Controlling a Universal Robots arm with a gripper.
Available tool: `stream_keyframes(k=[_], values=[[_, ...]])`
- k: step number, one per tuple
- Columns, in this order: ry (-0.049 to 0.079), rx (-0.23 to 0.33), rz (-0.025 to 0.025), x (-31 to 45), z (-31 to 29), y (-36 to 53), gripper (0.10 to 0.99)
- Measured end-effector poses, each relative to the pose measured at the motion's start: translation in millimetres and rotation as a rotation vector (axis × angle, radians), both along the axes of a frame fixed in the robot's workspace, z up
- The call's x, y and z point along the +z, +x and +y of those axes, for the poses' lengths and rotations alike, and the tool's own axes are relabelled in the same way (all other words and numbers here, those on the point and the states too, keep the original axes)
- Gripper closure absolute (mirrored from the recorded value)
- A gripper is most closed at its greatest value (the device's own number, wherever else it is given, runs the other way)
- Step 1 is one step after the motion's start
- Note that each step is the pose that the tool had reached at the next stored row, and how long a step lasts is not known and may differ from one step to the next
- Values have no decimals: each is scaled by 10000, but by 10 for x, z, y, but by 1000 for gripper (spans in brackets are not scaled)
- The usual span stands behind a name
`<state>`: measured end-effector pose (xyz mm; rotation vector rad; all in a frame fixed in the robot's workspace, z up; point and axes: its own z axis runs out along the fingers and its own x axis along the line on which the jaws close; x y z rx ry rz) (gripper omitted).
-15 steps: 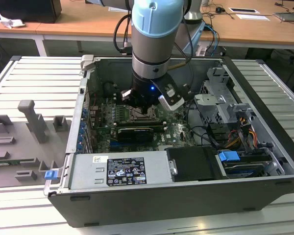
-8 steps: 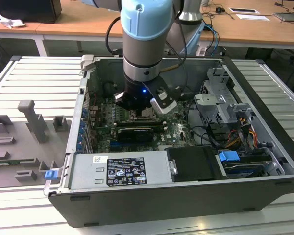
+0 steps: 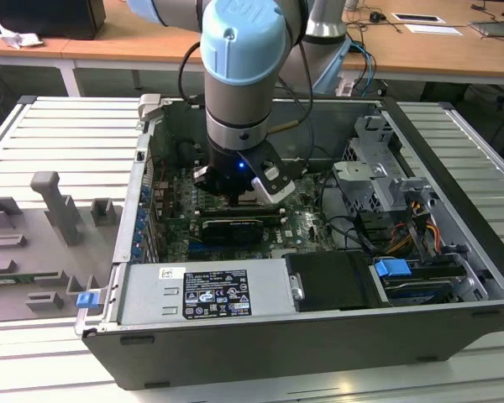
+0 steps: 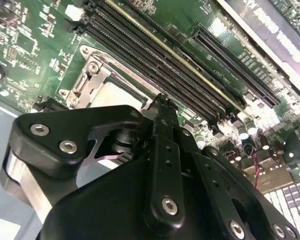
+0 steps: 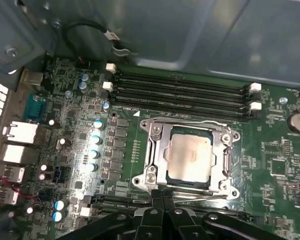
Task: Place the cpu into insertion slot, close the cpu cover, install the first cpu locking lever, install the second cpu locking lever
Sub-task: 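Install the second cpu locking lever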
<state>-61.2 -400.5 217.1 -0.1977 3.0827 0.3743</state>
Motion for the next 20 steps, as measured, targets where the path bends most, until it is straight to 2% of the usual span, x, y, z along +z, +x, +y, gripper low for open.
stream_keyframes(k=[3, 5, 7, 8, 13, 20], values=[[-34, -19, 3, -18, 0, -11, 980], [-28, -18, 3, -50, 0, -95, 980], [0, -18, 4, -66, -1, -103, 980], [87, -18, 3, -76, -7, -122, 980], [313, -19, -10, -105, -17, -201, 980], [440, -19, -10, -180, -19, -205, 980]])
